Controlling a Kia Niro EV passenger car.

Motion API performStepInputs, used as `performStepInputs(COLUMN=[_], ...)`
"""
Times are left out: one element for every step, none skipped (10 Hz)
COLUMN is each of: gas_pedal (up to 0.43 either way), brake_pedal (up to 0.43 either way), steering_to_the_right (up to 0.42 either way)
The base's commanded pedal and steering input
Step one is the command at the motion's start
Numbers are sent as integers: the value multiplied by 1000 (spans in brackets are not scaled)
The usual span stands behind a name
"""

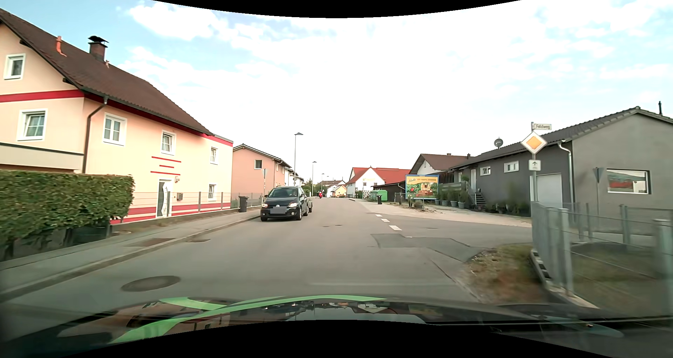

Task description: Follow the waypoints while adhering to traffic rules and regulations

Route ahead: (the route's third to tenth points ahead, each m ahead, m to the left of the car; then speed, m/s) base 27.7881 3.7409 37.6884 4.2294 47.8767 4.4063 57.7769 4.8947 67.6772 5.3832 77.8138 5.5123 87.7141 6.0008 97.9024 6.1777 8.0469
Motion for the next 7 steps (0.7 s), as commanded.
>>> performStepInputs(gas_pedal=[150, 150, 150, 150, 150, 150, 150], brake_pedal=[0, 0, 0, 0, 0, 0, 0], steering_to_the_right=[-8, -8, -9, -11, -12, -13, -12])
